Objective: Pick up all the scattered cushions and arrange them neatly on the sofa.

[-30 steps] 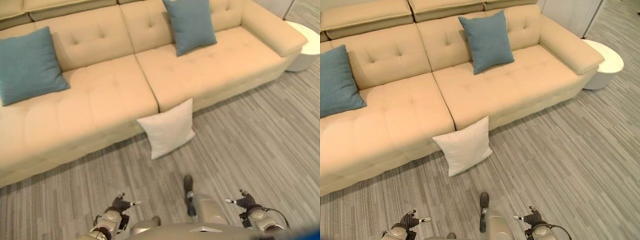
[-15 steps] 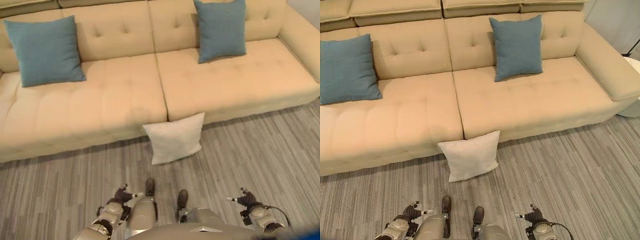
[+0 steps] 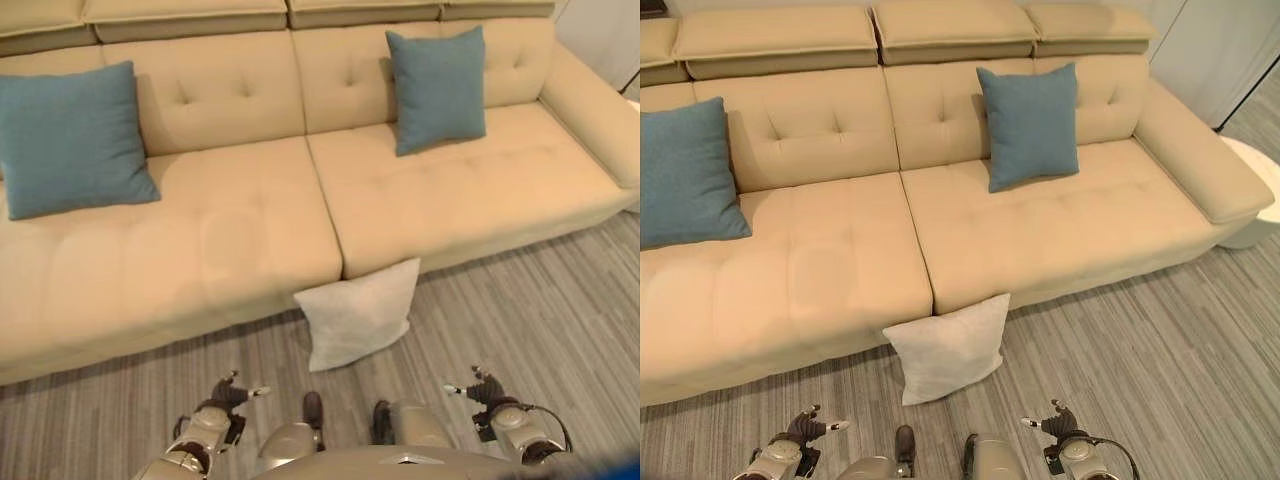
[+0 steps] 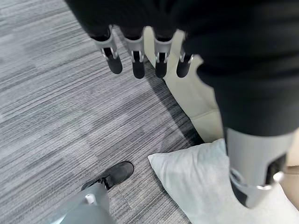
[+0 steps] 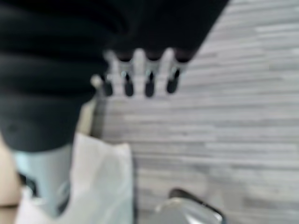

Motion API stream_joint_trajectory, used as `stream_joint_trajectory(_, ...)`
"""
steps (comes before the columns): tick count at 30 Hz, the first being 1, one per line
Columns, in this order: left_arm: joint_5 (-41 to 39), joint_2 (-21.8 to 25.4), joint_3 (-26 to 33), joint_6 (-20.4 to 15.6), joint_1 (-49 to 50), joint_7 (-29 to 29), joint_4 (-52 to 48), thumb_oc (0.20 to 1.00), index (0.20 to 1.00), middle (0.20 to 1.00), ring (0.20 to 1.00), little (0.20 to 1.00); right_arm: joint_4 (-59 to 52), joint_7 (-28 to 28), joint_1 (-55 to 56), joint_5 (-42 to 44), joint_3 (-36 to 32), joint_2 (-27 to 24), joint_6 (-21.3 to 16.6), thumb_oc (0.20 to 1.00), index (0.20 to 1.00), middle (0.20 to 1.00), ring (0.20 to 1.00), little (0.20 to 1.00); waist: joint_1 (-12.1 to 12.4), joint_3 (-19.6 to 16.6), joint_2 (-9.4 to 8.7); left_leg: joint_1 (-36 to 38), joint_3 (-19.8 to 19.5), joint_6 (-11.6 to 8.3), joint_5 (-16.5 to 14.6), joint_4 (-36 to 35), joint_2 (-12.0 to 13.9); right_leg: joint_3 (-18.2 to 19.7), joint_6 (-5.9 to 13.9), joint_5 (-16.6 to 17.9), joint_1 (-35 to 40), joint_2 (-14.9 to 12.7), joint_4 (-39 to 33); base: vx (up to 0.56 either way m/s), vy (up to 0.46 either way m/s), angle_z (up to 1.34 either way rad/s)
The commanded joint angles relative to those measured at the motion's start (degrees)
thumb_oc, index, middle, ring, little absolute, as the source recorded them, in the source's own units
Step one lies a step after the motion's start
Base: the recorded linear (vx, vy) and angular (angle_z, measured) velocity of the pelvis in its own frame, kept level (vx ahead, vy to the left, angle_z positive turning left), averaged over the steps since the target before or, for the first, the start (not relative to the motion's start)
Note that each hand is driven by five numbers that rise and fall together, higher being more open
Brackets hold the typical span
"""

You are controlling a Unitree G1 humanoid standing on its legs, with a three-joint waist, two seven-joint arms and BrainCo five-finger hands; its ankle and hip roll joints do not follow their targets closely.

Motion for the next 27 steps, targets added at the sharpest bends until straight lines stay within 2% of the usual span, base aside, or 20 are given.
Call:
stream_joint_trajectory(1,-0.3,-0.7,1.0,-1.1,-0.1,0.4,-0.7,1.000,1.000,1.000,1.000,1.000,-1.3,-1.0,-0.8,0.2,0.5,-2.5,-0.7,1.000,1.000,1.000,1.000,1.000,-0.8,1.4,0.49,-1.9,-2.8,-3.48,-5.5,7.7,0.1,1.6,0.46,9.6,5.0,0.9,-10.3,0.07,-0.056,0.26)
stream_joint_trajectory(4,-0.2,-0.7,0.9,-1.4,-0.3,0.5,-0.6,1.000,1.000,1.000,1.000,1.000,-2.0,-1.0,-0.7,-0.3,0.7,-2.8,-0.7,1.000,1.000,1.000,1.000,1.000,-1.0,1.4,-0.33,-1.7,-3.4,-3.72,-6.7,9.1,-0.7,2.4,0.66,10.1,6.7,0.1,-13.3,0.08,-0.097,0.31)
stream_joint_trajectory(8,-0.6,-0.7,1.2,-1.6,-0.3,0.8,-1.2,1.000,1.000,1.000,1.000,1.000,-2.5,-1.1,-0.7,-0.9,1.5,-3.4,-0.9,1.000,1.000,1.000,1.000,1.000,-0.7,0.6,-0.58,-2.2,-4.3,-4.56,-6.1,8.7,-0.1,2.3,0.01,9.8,7.6,0.9,-14.0,0.05,-0.159,0.20)
stream_joint_trajectory(11,-0.9,-0.8,0.9,-1.8,-0.6,1.0,-1.8,1.000,1.000,1.000,1.000,1.000,-3.7,-1.2,-0.7,-0.7,1.6,-4.0,-1.2,1.000,1.000,1.000,1.000,1.000,-0.7,0.4,-0.52,-2.6,-5.0,-5.23,-5.4,7.9,0.6,0.9,-0.58,9.3,8.2,1.1,-14.5,0.00,-0.095,0.32)
stream_joint_trajectory(14,-2.1,-0.9,0.4,-1.9,-2.1,1.7,-3.3,1.000,1.000,1.000,1.000,1.000,-4.1,-2.0,-1.4,0.0,1.9,-4.1,-1.6,1.000,1.000,1.000,1.000,1.000,-0.6,1.8,-0.53,-4.6,-5.9,-5.78,-4.9,8.2,1.1,-0.5,-1.12,8.7,7.1,1.2,-14.0,-0.09,-0.101,0.20)
stream_joint_trajectory(19,-7.6,-0.4,-0.3,-3.7,-7.8,4.9,-6.9,1.000,1.000,1.000,1.000,1.000,-6.8,-4.6,-6.1,2.7,2.0,-5.1,-2.5,1.000,1.000,1.000,1.000,1.000,-0.3,6.6,-1.04,-15.1,-7.2,-6.53,-3.6,12.7,1.7,-2.2,-2.01,8.9,-2.8,1.0,-9.4,-0.24,-0.089,0.33)
stream_joint_trajectory(25,-14.6,0.8,-1.4,-6.4,-16.5,10.2,-9.9,1.000,1.000,1.000,1.000,1.000,-8.7,-10.0,-15.1,6.4,2.1,-7.5,-3.7,1.000,1.000,1.000,1.000,1.000,-0.8,9.4,-1.51,-27.7,-7.5,-7.17,-2.4,16.7,1.8,-3.0,-2.47,9.0,-15.0,0.7,-5.0,-0.16,-0.045,0.12)
stream_joint_trajectory(26,-16.3,1.3,-1.6,-7.0,-20.2,12.0,-10.2,1.000,1.000,1.000,1.000,1.000,-9.2,-12.3,-18.7,7.5,1.6,-8.8,-4.1,1.000,1.000,1.000,1.000,1.000,-1.2,10.4,-1.47,-32.7,-7.5,-7.27,-2.4,19.4,2.1,-3.0,-2.62,9.0,-20.0,0.3,-2.2,-0.14,-0.016,0.07)
stream_joint_trajectory(27,-16.3,1.3,-1.6,-7.0,-20.2,12.0,-10.2,1.000,1.000,1.000,1.000,1.000,-9.2,-12.3,-18.7,7.5,1.6,-8.8,-4.1,1.000,1.000,1.000,1.000,1.000,-1.2,10.3,-1.46,-32.9,-7.5,-7.27,-2.4,19.5,2.1,-3.0,-2.62,8.9,-20.1,0.3,-2.1,-0.13,-0.003,0.03)
